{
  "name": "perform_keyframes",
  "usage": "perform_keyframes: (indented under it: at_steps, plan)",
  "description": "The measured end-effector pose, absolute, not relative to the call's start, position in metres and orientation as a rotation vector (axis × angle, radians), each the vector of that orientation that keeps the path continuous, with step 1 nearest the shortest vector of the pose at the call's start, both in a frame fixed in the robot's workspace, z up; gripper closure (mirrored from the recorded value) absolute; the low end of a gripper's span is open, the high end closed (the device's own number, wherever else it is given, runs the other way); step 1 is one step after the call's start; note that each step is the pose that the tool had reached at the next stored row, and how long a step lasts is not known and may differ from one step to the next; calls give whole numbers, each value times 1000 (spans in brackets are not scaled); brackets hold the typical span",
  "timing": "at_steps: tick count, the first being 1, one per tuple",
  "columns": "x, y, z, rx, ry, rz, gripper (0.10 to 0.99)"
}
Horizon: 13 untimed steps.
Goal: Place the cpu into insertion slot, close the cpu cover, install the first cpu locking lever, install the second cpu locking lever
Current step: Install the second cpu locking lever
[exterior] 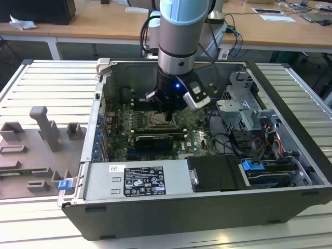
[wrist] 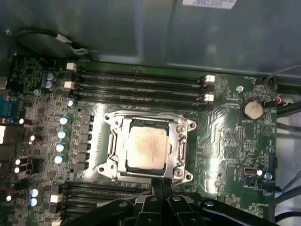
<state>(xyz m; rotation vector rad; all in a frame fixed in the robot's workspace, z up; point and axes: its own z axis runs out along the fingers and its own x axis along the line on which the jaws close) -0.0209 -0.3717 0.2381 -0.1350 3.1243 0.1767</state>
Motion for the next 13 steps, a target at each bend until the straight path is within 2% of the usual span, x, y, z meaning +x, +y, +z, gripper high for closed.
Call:
perform_keyframes:
  at_steps: [13]
  plan:
    - [-54, -383, 227, -135, 3121, 212, 980]
